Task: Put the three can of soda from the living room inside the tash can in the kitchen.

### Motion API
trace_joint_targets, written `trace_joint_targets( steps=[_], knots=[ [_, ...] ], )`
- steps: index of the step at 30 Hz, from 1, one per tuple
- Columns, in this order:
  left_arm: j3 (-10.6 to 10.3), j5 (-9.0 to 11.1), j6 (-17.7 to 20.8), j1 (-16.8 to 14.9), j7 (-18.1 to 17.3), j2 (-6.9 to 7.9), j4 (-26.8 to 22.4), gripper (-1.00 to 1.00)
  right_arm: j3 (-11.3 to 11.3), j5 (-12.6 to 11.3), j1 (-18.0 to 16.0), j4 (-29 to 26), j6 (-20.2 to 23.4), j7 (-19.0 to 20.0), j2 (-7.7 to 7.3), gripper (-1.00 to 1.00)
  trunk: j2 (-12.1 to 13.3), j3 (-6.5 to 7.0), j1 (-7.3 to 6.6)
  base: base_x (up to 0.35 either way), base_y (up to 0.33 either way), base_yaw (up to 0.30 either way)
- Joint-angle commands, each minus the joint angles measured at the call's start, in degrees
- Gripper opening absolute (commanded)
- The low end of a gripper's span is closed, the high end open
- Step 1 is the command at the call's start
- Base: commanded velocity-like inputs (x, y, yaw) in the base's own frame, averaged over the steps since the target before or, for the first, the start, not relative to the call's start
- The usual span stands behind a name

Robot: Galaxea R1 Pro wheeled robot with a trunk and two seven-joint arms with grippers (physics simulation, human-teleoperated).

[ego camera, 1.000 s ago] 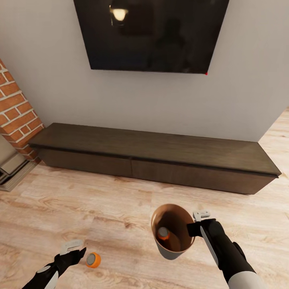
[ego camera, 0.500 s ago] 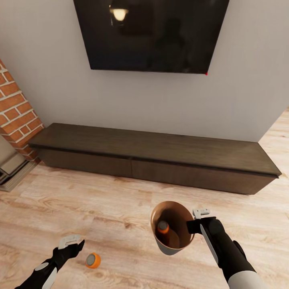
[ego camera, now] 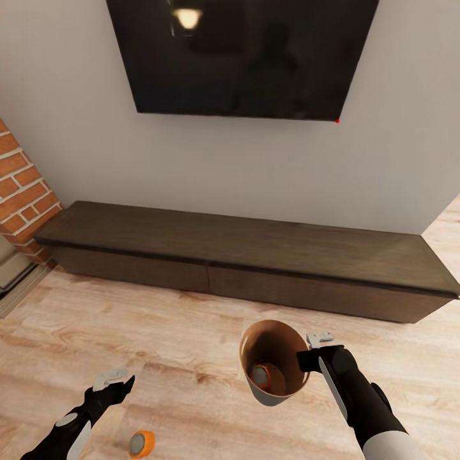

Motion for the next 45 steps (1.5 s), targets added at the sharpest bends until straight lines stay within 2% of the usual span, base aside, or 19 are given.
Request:
trace_joint_targets(
  steps=[1,45],
  knots=[
    [0.02,0.0,-0.01,0.0,0.0,0.0,-0.03,1.0,0.01,-0.85,-0.02,-0.01,0.01,0.28,0.01,-1.0,0.0,-0.08,0.0,0.086,0.0,0.0],
    [0.06,-0.01,-0.19,0.0,-0.01,0.0,0.0,1.0,0.01,-0.82,-0.02,-0.01,0.01,0.29,0.01,-1.0,0.0,-4.09,0.0,0.005,0.0,0.0]
  ],
)
